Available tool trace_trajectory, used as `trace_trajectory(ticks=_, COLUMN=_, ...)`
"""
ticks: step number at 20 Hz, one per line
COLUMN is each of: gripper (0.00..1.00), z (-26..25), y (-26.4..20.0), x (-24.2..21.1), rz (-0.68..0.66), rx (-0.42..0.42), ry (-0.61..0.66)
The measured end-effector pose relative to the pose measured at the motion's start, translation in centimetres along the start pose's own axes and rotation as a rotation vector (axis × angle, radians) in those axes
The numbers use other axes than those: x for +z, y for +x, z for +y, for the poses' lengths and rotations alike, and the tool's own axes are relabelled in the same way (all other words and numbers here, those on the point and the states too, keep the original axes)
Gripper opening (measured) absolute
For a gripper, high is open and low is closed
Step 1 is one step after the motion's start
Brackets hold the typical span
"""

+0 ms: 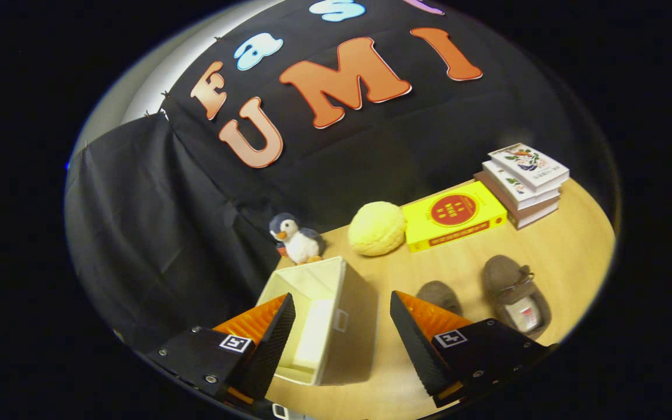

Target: Open the storage box then place both shoes into the box .Put the left shoe in first, then the right shoe, with the right side of both shoes facing outward in a uniform manner.

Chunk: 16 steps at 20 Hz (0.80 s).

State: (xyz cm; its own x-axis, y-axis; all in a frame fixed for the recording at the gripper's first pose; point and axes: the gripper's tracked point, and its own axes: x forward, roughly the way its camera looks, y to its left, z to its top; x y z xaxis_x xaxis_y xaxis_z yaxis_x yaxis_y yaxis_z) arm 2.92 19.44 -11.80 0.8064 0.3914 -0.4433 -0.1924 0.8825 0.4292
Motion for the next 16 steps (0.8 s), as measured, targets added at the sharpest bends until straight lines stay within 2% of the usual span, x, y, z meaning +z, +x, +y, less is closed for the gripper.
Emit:
trace_trajectory(ticks=3, gripper=0.98, z=-4.5, y=-0.5, x=-1.2, rz=-0.01, rx=-0.125, ry=-0.078)
trace_trajectory(ticks=7, gripper=0.98, z=-8.6, y=-0.9, x=-3.6, rz=0.008, rx=-0.237, ry=-0.188)
trace_trajectory(ticks=11, gripper=0.93, z=-10.6, y=0.0, x=-6.4, rz=0.045, rx=-0.278, ry=-0.257)
trace_trajectory(ticks=15, gripper=0.83, z=-11.5, y=1.9, x=-9.2, rz=0.102, rx=-0.277, ry=-0.266)
trace_trajectory(ticks=16, gripper=0.78, z=-11.8, y=2.2, x=-9.7, rz=0.114, rx=-0.277, ry=-0.262)
